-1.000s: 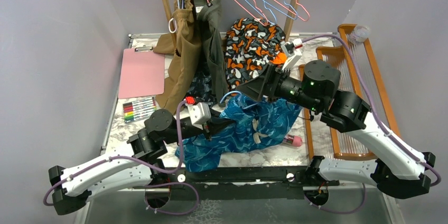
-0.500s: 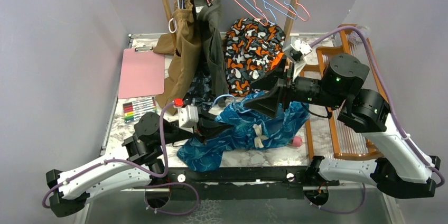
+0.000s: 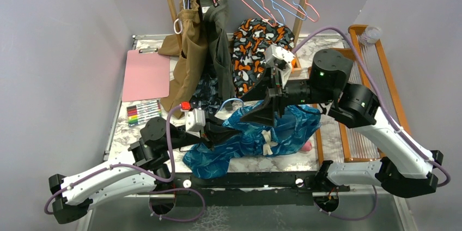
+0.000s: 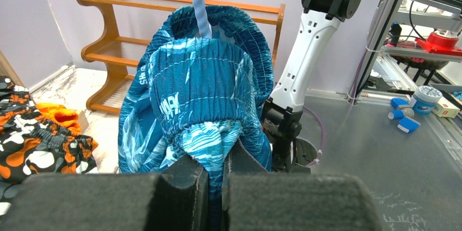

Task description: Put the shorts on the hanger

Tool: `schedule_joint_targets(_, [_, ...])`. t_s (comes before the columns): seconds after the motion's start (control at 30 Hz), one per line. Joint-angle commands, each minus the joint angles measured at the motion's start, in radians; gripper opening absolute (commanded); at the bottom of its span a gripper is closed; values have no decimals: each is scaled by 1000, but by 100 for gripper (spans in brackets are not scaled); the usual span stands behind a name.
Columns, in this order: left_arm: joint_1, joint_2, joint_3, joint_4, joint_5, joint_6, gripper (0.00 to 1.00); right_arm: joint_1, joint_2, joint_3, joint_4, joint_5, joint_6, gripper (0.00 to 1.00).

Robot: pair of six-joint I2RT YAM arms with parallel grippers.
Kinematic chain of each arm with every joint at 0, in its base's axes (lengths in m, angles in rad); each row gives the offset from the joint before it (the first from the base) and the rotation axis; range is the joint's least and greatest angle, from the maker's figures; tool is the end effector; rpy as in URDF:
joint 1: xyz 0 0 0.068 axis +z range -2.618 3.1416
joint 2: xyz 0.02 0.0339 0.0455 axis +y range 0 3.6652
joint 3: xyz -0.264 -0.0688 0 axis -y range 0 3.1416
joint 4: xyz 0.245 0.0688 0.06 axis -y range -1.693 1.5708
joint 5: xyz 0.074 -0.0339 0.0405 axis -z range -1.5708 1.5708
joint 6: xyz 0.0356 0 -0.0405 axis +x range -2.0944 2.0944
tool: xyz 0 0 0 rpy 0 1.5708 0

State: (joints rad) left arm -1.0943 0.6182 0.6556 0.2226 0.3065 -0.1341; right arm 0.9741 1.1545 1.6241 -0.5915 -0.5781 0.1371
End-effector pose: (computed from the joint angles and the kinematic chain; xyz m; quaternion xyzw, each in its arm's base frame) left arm 0.0601 -0.1398 0.3634 0.3855 0.4783 -0.5276 0.5867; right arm 0.1006 0.1827 0.5067 -0.4643 0.5791 0.5164 0.4271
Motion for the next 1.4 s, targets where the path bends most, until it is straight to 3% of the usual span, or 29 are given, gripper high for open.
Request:
schedule_joint_targets(0.0, [0,-20,0,88,-5,-9,0,5,31,8,44,-74,-14,62])
schedule_joint_targets(0.17, [0,-37,-5,65,-31,-8,0,4,31,-24,95,-36,3,39])
schedule_joint_targets(0.3, [1,-55,0,32,-52,-7,0,3,32,-24,109,15,1,3])
schedule_joint_targets(0.33, [1,-61,3,20,-56,-8,2,4,30,-24,107,38,-3,1])
schedule_joint_targets(0.47, [1,-109,8,-44,-84,-7,26,4,10,-37,101,125,-16,1])
schedule_joint_targets(0.57, [1,-152,5,-92,-110,-11,34,4,-9,-56,112,153,-16,1])
schedule_joint_targets(1.17, [1,-289,55,-324,-239,-2,37,5,-115,-122,143,251,-3,1])
schedule_joint_targets(1.37, [0,-299,72,-345,-247,-2,49,5,-165,-163,189,266,29,1])
